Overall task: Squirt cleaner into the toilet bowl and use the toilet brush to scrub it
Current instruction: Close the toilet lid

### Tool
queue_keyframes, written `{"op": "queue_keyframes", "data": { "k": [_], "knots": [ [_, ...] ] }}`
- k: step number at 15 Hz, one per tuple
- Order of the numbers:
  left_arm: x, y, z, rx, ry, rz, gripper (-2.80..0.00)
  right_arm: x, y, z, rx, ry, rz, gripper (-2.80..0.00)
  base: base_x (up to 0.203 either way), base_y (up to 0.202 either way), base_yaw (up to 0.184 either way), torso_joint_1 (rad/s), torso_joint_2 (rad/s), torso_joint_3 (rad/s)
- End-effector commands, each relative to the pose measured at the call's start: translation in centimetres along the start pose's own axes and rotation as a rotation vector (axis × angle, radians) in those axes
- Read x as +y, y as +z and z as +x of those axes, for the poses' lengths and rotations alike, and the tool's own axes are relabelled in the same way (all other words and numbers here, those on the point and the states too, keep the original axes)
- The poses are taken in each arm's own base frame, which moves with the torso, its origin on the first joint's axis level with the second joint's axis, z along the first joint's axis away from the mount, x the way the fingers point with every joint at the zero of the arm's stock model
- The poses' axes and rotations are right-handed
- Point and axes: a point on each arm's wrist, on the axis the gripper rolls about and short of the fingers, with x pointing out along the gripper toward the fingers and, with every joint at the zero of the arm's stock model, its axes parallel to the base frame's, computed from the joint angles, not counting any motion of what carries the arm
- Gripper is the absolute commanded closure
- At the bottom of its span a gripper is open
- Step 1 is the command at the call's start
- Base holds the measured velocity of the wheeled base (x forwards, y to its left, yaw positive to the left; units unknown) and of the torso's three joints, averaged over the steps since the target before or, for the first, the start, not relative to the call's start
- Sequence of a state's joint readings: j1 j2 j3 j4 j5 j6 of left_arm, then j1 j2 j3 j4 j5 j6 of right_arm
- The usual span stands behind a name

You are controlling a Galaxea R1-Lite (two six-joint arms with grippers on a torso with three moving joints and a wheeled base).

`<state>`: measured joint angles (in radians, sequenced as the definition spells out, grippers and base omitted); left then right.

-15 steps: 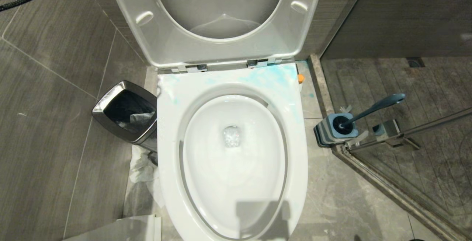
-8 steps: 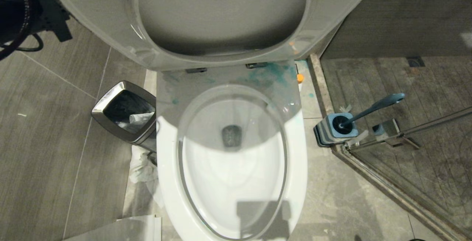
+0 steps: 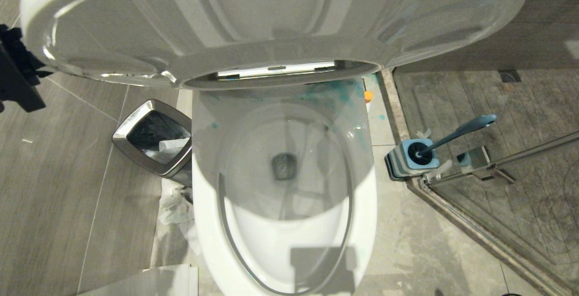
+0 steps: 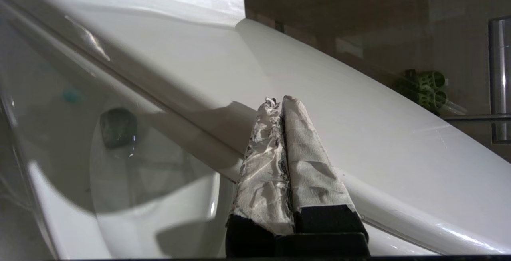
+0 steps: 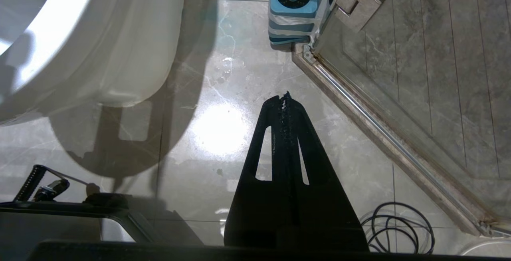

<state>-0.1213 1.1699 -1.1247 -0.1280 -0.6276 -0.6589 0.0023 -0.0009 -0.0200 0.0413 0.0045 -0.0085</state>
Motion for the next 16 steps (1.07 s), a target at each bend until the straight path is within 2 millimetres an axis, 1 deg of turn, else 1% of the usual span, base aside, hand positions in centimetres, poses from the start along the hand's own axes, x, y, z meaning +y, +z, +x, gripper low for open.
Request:
{"op": "queue_keyframes", "data": {
  "k": [1,3,6,9,16],
  "knots": [
    [-0.4,-0.1,-1.1,-0.003,0.022,0.007,0.0,0.0,0.0,0.0,0.002,0.0,-0.001,0.0,0.0,0.0,0.0,0.0,0.0,0.0],
    [-0.2,-0.4,-1.1,0.018,0.045,0.041,0.0,0.0,0.0,0.0,0.001,0.001,-0.001,0.0,0.0,0.0,0.0,0.0,0.0,0.0],
    [0.4,-1.3,-1.2,0.096,0.102,0.066,0.0,0.0,0.0,0.0,0.001,0.0,-0.001,0.0,0.0,0.0,0.0,0.0,0.0,0.0],
    [0.5,-1.6,-0.9,0.092,0.152,0.067,0.0,0.0,0.0,0.0,0.001,0.001,-0.001,0.0,0.0,0.0,0.0,0.001,0.0,0.024],
    [0.4,-1.7,-0.7,0.101,0.144,0.065,0.0,0.0,0.0,0.0,0.001,0.001,-0.001,0.0,0.0,0.0,0.0,0.0,0.0,0.178]
  ]
}}
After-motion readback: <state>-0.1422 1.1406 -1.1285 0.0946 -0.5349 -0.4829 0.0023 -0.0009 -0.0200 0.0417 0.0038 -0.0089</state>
